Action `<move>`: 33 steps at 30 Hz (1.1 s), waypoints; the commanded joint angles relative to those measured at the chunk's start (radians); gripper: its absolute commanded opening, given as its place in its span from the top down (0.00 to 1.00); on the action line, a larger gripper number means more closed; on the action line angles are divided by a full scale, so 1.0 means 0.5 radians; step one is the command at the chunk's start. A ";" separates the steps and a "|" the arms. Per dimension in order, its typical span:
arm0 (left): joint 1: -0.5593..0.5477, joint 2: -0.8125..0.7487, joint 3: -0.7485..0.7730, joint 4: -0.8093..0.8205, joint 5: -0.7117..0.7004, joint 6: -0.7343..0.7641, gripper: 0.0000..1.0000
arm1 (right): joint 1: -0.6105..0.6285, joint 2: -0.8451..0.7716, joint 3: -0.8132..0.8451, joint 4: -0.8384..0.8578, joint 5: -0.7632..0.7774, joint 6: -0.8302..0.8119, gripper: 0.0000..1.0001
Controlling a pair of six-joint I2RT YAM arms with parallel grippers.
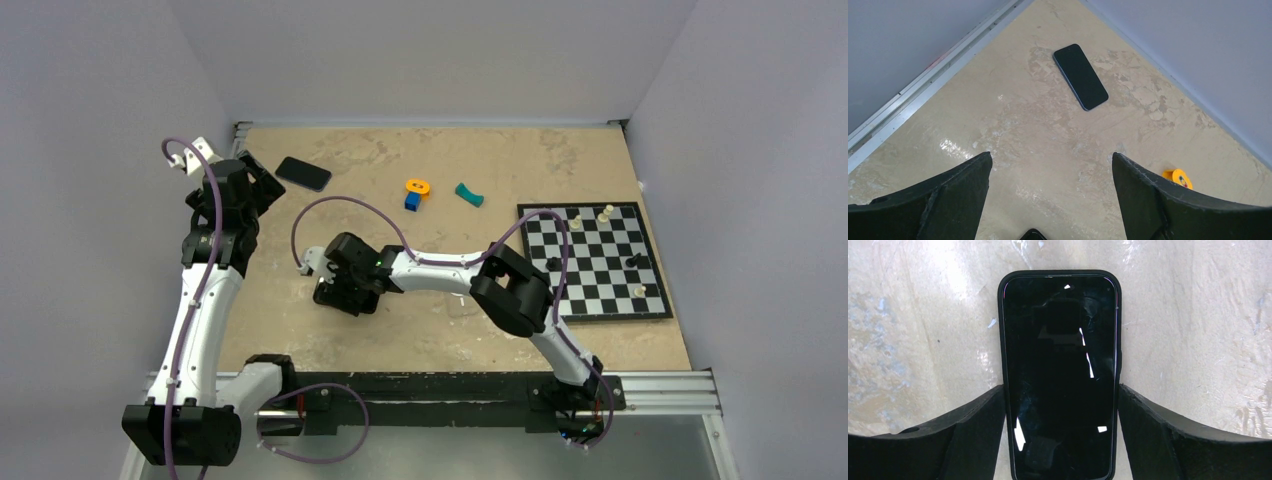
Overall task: Take the phone out of the phone case
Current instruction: Pick up the phone at the center of the board.
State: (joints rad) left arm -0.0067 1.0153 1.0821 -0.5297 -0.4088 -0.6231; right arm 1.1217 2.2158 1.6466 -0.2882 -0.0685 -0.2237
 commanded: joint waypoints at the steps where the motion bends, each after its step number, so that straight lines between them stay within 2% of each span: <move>1: 0.013 -0.007 0.082 0.011 -0.032 -0.024 0.07 | 0.017 0.112 0.086 -0.110 0.204 -0.001 0.27; 7: 0.013 -0.005 0.079 0.022 -0.028 -0.016 0.07 | 0.021 0.042 -0.103 -0.034 0.147 0.003 0.59; 13: 0.013 0.007 0.079 0.022 -0.059 0.011 0.07 | 0.021 -0.071 -0.304 0.134 0.039 0.062 0.86; 17: 0.013 0.024 0.075 0.029 -0.068 0.022 0.07 | 0.018 -0.146 -0.394 0.253 0.062 0.131 1.00; 25: 0.013 0.058 0.084 0.031 0.015 0.009 0.07 | -0.040 -0.420 -0.713 0.669 0.122 0.419 1.00; 33: 0.013 0.142 0.091 0.061 0.236 -0.011 0.08 | -0.148 -0.776 -1.103 1.121 0.097 0.834 1.00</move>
State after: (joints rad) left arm -0.0067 1.0657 1.0828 -0.5388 -0.3614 -0.6270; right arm 1.0740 1.9335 1.1446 0.0898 -0.0319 0.0513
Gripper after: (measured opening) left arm 0.925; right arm 0.758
